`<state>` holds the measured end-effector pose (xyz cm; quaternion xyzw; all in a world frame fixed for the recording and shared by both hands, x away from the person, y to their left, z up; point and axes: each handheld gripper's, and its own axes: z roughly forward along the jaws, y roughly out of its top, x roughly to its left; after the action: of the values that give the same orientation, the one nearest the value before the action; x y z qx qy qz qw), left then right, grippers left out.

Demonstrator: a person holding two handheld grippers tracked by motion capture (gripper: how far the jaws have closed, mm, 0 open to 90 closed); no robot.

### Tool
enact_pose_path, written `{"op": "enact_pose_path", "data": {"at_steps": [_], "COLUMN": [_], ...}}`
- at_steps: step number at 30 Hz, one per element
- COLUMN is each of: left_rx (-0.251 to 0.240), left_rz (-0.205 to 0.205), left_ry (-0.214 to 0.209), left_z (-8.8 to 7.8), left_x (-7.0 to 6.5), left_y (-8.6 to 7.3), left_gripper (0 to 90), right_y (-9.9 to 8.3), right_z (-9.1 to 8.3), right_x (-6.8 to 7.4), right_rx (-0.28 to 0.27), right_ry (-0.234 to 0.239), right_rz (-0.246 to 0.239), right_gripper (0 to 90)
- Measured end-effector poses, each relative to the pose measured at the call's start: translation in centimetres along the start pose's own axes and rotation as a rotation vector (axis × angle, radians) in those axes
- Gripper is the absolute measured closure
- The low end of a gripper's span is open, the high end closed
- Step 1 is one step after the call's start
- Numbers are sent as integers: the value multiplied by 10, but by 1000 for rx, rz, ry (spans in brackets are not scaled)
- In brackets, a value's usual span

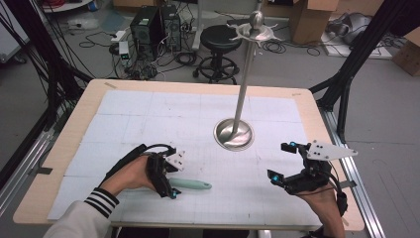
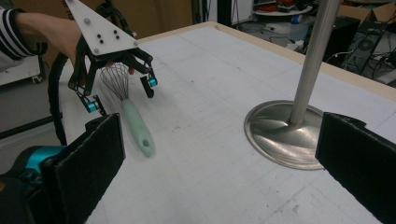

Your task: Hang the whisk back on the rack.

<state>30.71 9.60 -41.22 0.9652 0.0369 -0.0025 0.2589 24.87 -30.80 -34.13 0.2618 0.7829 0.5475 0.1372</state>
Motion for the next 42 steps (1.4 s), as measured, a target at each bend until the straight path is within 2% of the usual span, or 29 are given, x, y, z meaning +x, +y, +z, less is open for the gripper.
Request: {"op": "enact_pose_path", "data": {"at_steps": [3, 16, 21, 27, 34, 35, 38, 40, 42], "left_rx": [9, 60, 83, 110, 122, 134, 135, 144, 148], "left_rz": [17, 26, 28, 36, 41, 56, 63, 101, 103], "left_ry": [-11, -56, -48, -60, -48, -49, -43, -39, -34], "left_z": [2, 6, 8, 9, 10, 10, 10, 10, 10], "left_x": [0, 2, 2, 3, 3, 3, 2, -1, -2], "left_y": [1, 5, 5, 6, 7, 7, 8, 9, 10], "left_gripper": [211, 433, 456, 560, 661, 666, 676, 687, 691], "right_y": [0, -1, -1, -1, -1, -2, -1, -1, -1], "right_z": [0, 0, 0, -1, -1, -1, -1, -1, -1], "right_x": [0, -1, -1, -1, -1, -2, -1, -1, -1], "right_rx": [3, 2, -3, -6, -11, -12, -11, -14, -14], "right_ry": [-2, 0, 5, 3, 8, 7, 9, 11, 10], "right_rz": [-2, -3, 2, 4, 12, 11, 10, 10, 13], "right_gripper": [1, 1, 1, 1, 1, 1, 1, 1, 1]}}
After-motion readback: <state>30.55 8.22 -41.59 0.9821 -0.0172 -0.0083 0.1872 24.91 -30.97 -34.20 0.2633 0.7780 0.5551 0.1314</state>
